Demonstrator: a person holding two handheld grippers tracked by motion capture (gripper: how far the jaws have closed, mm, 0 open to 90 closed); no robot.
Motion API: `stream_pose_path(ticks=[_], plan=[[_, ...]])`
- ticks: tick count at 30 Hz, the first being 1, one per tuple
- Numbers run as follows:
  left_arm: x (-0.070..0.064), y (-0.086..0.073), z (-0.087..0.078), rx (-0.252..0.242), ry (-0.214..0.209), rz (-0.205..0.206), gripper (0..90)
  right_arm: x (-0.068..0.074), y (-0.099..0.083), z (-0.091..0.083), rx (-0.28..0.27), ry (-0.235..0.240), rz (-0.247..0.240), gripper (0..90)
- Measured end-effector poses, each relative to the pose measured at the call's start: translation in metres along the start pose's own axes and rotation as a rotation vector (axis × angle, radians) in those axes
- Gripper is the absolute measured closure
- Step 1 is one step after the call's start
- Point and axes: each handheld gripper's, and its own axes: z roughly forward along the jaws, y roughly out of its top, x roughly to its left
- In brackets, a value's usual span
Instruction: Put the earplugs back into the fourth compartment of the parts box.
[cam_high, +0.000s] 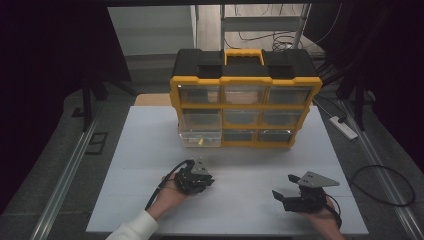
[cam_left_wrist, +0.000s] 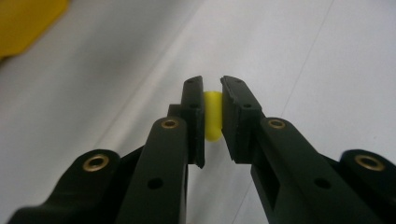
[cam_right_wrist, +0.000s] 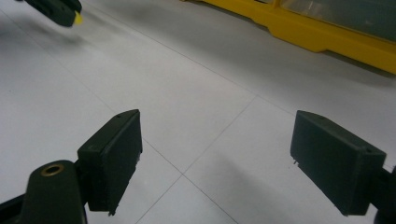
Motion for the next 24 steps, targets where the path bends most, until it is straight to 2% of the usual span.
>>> stream_pose_path(ticks=[10, 14, 17, 21, 24], plan=[[0.003, -0.006, -0.030, -0.156, 0.011, -0.066, 79.1, 0.001, 0.000, 0.001, 0.005, 0.003, -0.006, 17.7], [0.002, -0.009, -0.042, -0.223, 0.030, -0.078, 79.1, 0.001, 0.000, 0.001, 0.005, 0.001, -0.006, 17.7], [0.002, -0.010, -0.051, -0.277, 0.027, -0.096, 79.2, 0.000, -0.001, 0.001, 0.007, -0.001, -0.003, 17.7], [0.004, -0.010, -0.062, -0.325, 0.014, -0.123, 79.1, 0.000, -0.001, 0.001, 0.006, -0.002, -0.002, 17.8], [0.005, -0.009, -0.068, -0.340, 0.008, -0.125, 79.0, 0.000, 0.000, 0.001, 0.005, -0.003, -0.003, 17.7]])
